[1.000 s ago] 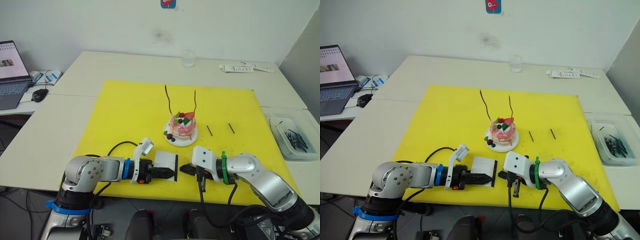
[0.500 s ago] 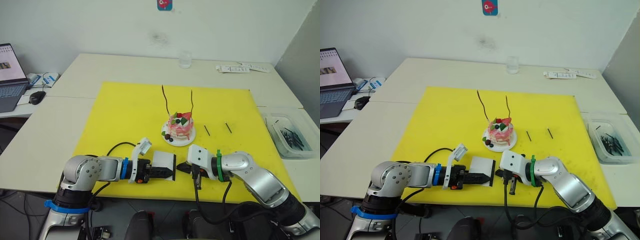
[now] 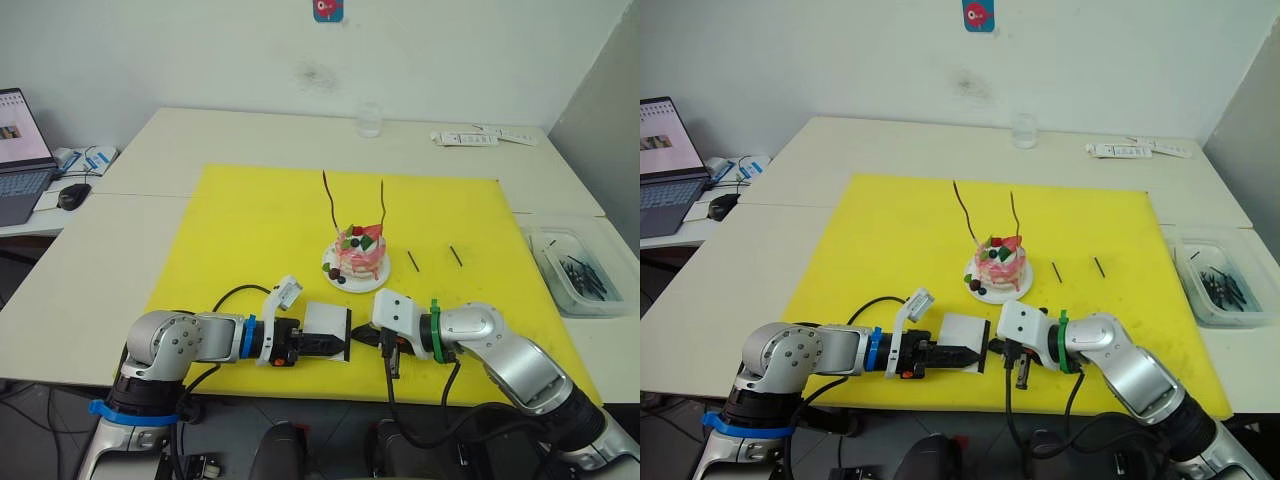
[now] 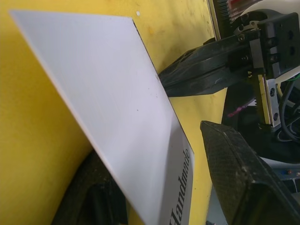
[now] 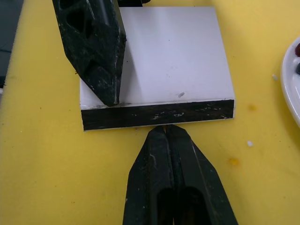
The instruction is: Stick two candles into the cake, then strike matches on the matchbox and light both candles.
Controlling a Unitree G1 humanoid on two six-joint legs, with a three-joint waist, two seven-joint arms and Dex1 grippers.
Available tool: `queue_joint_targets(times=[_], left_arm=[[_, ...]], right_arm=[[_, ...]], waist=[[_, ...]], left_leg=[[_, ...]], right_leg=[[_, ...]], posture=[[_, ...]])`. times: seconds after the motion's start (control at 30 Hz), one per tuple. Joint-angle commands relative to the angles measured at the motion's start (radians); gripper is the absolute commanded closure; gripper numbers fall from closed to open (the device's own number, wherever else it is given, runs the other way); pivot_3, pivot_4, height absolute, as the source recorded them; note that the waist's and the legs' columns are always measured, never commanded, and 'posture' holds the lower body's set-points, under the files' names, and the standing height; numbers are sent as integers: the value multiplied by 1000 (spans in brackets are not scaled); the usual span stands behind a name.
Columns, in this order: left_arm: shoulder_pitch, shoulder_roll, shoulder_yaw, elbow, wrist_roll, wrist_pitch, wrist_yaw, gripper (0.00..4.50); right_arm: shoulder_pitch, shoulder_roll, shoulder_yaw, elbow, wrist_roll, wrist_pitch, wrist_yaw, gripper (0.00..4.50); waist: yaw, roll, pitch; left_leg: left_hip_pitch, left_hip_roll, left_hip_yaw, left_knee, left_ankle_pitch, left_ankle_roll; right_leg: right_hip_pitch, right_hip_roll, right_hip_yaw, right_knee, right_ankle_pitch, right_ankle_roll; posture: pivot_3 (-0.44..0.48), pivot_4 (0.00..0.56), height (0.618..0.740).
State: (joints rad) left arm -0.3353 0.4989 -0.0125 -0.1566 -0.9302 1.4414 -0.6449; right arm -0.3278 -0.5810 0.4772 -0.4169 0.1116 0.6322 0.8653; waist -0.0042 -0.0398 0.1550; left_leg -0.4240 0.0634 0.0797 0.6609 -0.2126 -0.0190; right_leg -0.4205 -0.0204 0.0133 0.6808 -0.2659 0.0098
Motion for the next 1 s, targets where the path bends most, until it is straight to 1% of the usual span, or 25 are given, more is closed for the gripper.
queue_joint_targets(times=[0.03,0.43,0.53,0.73,0.77,1.0], left_arm=[[38,14,-29,40,45,36,33,1932],[43,13,-30,37,48,33,36,1932],[42,11,-28,41,51,32,40,2503],[49,11,-43,43,66,24,45,4277],[50,11,-44,42,67,23,46,4482],[54,9,-39,36,67,16,48,4482]], right_arm=[[-6,7,-13,-17,6,-18,2,4500],[-4,11,-13,-20,3,-14,2,4500],[-5,11,-14,-21,3,-11,1,4500],[-1,13,-10,-27,3,-6,-1,4500],[0,13,-10,-28,4,-5,-1,4500],[1,20,-21,-32,-4,10,-26,4500]], waist=[[0,0,0],[0,0,0],[0,0,0],[0,0,0],[0,0,0],[0,0,0]], left_leg=[[0,0,0,0,0,0],[0,0,0,-1,0,0],[0,0,0,-1,0,0],[0,0,-1,-3,-1,-1],[0,0,-1,-3,-1,-1],[0,0,-3,-3,-1,-1]], right_leg=[[0,0,0,0,0,0],[0,-1,1,0,-1,-1],[0,-1,1,-1,-1,-2],[0,-1,1,-1,-3,-4],[0,-1,1,-1,-3,-4],[-1,-1,0,-1,-3,-4]], posture=[[0,150,706],[0,150,706],[0,150,706],[0,150,706],[0,150,706],[0,150,706]])
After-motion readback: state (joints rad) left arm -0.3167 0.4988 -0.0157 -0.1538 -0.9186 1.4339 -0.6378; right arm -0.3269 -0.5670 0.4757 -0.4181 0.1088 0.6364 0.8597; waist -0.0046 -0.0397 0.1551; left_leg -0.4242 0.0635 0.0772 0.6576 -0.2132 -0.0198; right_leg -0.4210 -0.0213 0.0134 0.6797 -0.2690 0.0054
